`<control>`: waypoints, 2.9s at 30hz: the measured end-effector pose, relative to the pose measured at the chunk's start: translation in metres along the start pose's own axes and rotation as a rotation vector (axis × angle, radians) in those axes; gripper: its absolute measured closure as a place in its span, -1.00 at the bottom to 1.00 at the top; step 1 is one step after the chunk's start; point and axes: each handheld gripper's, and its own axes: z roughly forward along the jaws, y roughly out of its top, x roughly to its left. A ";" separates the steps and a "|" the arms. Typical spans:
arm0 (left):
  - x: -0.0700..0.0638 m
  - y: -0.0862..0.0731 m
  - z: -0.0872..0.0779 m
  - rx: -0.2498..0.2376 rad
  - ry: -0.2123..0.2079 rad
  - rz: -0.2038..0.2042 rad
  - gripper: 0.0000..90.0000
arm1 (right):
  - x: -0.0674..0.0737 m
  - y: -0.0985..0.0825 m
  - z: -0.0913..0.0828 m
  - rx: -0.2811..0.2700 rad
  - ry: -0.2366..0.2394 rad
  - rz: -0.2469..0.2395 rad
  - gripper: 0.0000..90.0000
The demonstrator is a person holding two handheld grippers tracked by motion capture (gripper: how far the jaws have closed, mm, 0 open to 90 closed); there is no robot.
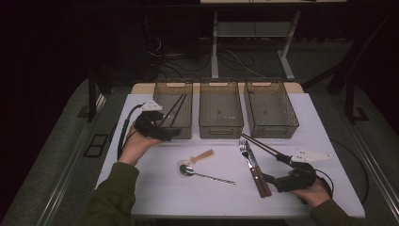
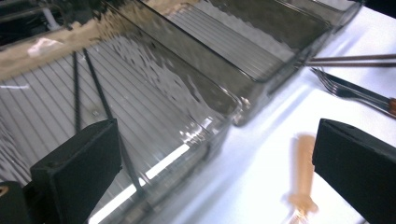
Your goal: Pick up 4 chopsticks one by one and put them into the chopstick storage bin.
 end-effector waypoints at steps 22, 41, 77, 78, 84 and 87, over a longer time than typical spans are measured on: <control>-0.062 -0.069 -0.015 -0.090 -0.053 0.023 -0.98 | 0.002 0.000 0.000 0.005 -0.003 -0.006 -0.99; -0.077 -0.094 -0.011 -0.110 -0.131 0.037 -0.99 | 0.003 0.001 0.000 0.009 -0.010 -0.020 -0.99; -0.076 -0.095 -0.009 -0.079 -0.133 0.047 -0.97 | -0.028 0.028 -0.014 0.118 -0.082 -0.079 -0.92; -0.076 -0.095 -0.009 -0.080 -0.132 0.046 -0.97 | -0.030 0.029 -0.015 0.116 -0.086 -0.076 -0.92; -0.076 -0.095 -0.009 -0.078 -0.135 0.047 -0.97 | -0.042 0.035 -0.018 0.123 -0.101 -0.077 -0.88; -0.076 -0.095 -0.009 -0.079 -0.135 0.050 -0.97 | -0.048 0.038 -0.017 0.126 -0.085 -0.072 -0.74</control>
